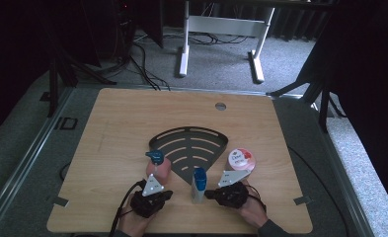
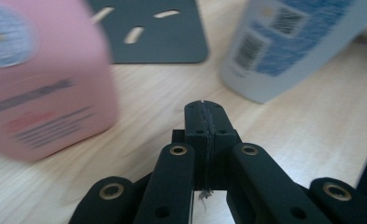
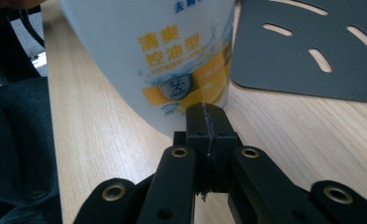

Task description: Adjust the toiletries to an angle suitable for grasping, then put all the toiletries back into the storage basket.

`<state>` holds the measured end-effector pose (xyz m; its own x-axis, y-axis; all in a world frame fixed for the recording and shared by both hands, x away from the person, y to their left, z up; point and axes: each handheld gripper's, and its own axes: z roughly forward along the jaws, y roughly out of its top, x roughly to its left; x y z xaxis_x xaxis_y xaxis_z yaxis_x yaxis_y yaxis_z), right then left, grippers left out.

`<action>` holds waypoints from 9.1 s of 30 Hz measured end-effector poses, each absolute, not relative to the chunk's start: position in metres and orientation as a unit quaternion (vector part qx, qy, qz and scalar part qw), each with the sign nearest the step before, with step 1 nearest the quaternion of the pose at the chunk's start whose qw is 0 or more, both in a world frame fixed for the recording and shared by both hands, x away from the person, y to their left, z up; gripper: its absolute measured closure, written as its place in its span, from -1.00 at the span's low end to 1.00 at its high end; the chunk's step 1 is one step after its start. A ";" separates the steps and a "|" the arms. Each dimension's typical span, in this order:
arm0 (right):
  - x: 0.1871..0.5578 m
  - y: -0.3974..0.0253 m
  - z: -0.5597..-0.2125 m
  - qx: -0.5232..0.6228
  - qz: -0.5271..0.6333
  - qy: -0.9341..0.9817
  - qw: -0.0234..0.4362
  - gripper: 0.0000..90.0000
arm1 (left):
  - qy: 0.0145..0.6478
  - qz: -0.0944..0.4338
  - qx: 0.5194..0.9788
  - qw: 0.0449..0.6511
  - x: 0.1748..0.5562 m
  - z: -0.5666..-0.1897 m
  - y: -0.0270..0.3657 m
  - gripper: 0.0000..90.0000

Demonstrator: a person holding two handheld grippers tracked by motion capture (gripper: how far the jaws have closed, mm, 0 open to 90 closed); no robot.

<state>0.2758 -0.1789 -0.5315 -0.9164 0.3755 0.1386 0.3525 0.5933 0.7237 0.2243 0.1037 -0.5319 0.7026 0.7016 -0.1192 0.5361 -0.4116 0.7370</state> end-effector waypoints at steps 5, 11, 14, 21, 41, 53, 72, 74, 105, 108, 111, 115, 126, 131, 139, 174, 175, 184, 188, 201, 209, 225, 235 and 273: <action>0.277 -0.171 -0.532 0.199 0.402 0.894 0.011 1.00 | 0.360 0.098 0.840 0.394 0.229 -0.535 0.090 1.00; 0.280 -0.158 -0.531 0.191 0.406 0.894 0.008 1.00 | 0.362 0.101 0.837 0.397 0.231 -0.534 0.086 0.99; 0.283 -0.150 -0.531 0.187 0.406 0.894 0.004 1.00 | 0.370 0.104 0.834 0.396 0.231 -0.534 0.089 1.00; 0.288 -0.134 -0.532 0.185 0.409 0.894 0.003 1.00 | 0.390 0.111 0.826 0.391 0.233 -0.535 0.100 1.00; 0.271 -0.131 -0.531 0.162 0.400 0.902 -0.007 1.00 | 0.383 0.103 0.826 0.401 0.208 -0.531 0.108 0.98; 0.275 -0.120 -0.532 0.152 0.402 0.903 -0.009 1.00 | 0.414 0.112 0.812 0.395 0.219 -0.531 0.105 0.99; 0.298 -0.103 -0.531 0.167 0.409 0.897 0.004 1.00 | 0.424 0.133 0.802 0.399 0.223 -0.522 0.114 0.97; 0.299 -0.101 -0.531 0.166 0.408 0.898 0.004 1.00 | 0.423 0.135 0.802 0.399 0.221 -0.521 0.114 0.96; 0.333 -0.235 -0.482 0.313 0.413 0.845 0.131 1.00 | 0.340 0.124 0.840 0.405 0.227 -0.519 0.063 0.75; 0.339 -0.245 -0.481 0.326 0.411 0.840 0.140 1.00 | 0.338 0.121 0.841 0.405 0.228 -0.522 0.060 0.75; 0.344 -0.256 -0.481 0.340 0.412 0.832 0.148 1.00 | 0.336 0.120 0.843 0.403 0.229 -0.524 0.057 0.76; 0.352 -0.272 -0.482 0.367 0.413 0.820 0.152 1.00 | 0.335 0.118 0.845 0.400 0.229 -0.527 0.055 0.87; 0.367 -0.300 -0.492 0.414 0.408 0.800 0.151 1.00 | 0.331 0.116 0.854 0.386 0.232 -0.533 0.046 1.00; 0.372 -0.303 -0.491 0.426 0.393 0.798 0.166 1.00 | 0.328 0.113 0.856 0.383 0.233 -0.535 0.043 1.00; 0.376 -0.304 -0.501 0.429 0.373 0.808 0.156 1.00 | 0.332 0.112 0.858 0.376 0.236 -0.539 0.041 1.00; 0.348 -0.245 -0.498 0.310 0.387 0.860 0.122 1.00 | 0.329 0.107 0.857 0.382 0.245 -0.538 0.020 0.95; 0.351 -0.243 -0.498 0.312 0.388 0.859 0.120 1.00 | 0.331 0.106 0.856 0.384 0.247 -0.538 0.019 0.95; 0.342 -0.229 -0.503 0.301 0.390 0.864 0.104 1.00 | 0.331 0.102 0.850 0.397 0.247 -0.537 0.018 0.93; 0.335 -0.222 -0.503 0.296 0.390 0.866 0.104 1.00 | 0.332 0.106 0.849 0.397 0.243 -0.534 0.022 0.92; 0.325 -0.215 -0.506 0.290 0.406 0.862 0.091 1.00 | 0.346 0.112 0.844 0.394 0.239 -0.535 0.039 0.89; 0.331 -0.226 -0.517 0.319 0.410 0.849 0.098 0.88 | 0.327 0.118 0.849 0.398 0.226 -0.533 0.055 0.74; 0.346 -0.255 -0.541 0.393 0.364 0.830 0.156 0.12 | 0.366 0.119 0.839 0.385 0.214 -0.540 0.102 0.61; 0.348 -0.263 -0.547 0.402 0.352 0.828 0.172 -0.01 | 0.379 0.125 0.836 0.376 0.212 -0.544 0.118 0.61; 0.353 -0.267 -0.559 0.415 0.358 0.815 0.185 -0.33 | 0.470 0.195 0.748 0.427 0.229 -0.510 0.149 0.28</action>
<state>0.3527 -0.2670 -0.5594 -0.5860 0.8103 -0.0046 0.5445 0.3979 0.7383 0.2288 0.1486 -0.5098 0.4825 0.8690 -0.1095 0.5365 -0.1945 0.8212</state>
